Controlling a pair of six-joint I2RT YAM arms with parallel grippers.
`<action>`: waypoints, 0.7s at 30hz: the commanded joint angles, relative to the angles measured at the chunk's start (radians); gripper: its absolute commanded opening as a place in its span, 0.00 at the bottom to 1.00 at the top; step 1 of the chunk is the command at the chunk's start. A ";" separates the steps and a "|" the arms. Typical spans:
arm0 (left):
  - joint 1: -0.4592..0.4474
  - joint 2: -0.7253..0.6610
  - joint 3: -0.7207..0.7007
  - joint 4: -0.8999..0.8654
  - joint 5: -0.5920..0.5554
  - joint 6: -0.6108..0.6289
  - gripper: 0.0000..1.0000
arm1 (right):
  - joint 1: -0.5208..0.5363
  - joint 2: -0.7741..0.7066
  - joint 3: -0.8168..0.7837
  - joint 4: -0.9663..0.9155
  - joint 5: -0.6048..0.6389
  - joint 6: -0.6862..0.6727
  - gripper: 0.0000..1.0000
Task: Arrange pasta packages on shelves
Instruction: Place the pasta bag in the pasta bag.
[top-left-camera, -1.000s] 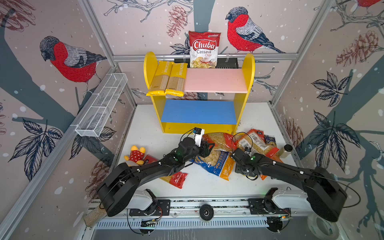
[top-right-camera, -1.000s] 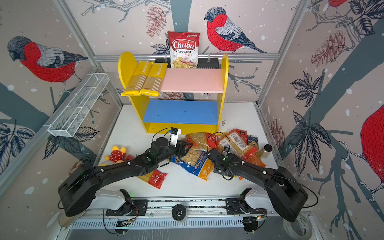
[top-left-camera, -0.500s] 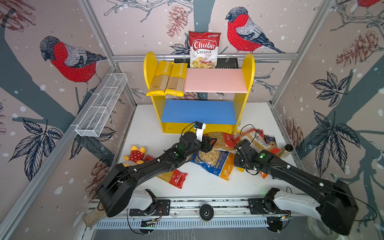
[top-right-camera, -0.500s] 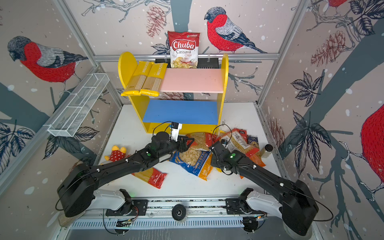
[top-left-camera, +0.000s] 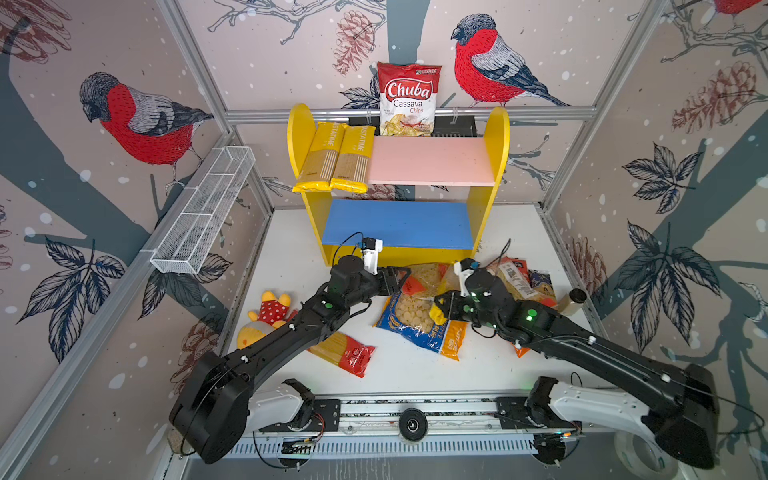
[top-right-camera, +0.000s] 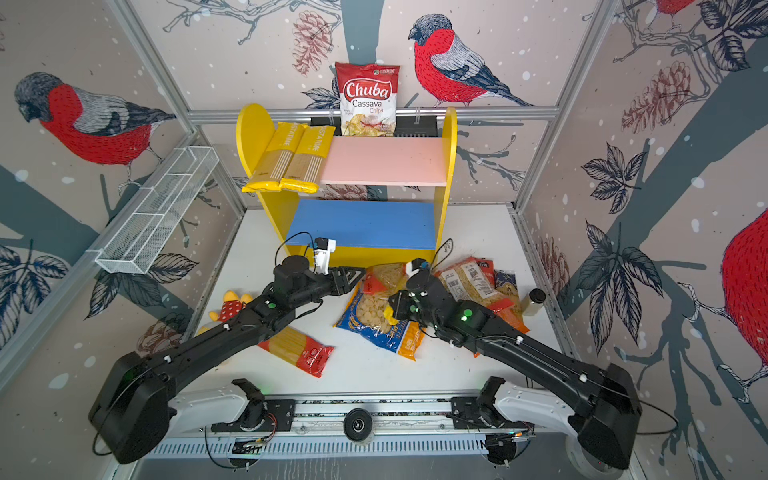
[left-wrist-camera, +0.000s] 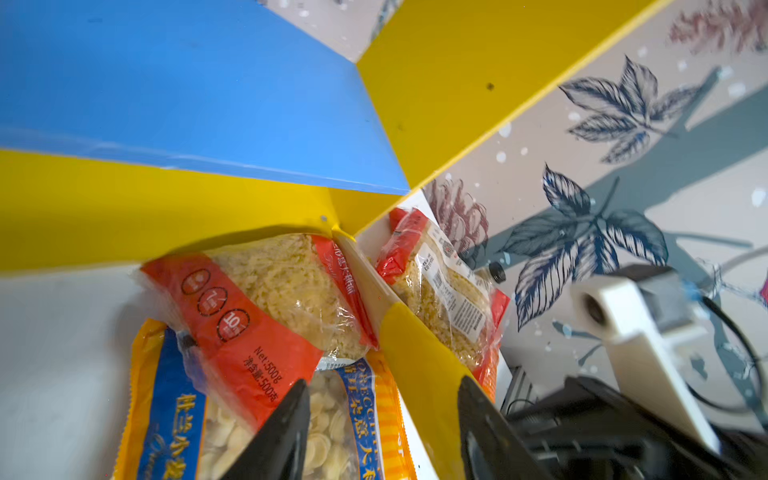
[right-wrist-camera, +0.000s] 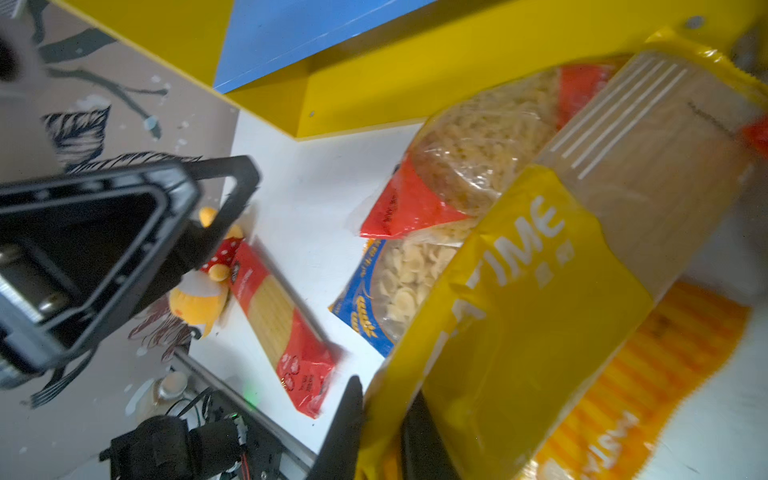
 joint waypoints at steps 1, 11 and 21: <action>0.040 -0.024 -0.035 -0.001 0.069 -0.059 0.57 | 0.049 0.100 0.063 0.175 -0.057 -0.132 0.17; 0.068 0.054 -0.140 0.141 0.152 -0.134 0.58 | 0.105 0.258 0.031 0.101 -0.063 -0.264 0.31; 0.108 0.107 -0.179 0.198 0.123 -0.174 0.59 | -0.090 0.152 -0.034 0.125 -0.326 -0.279 0.64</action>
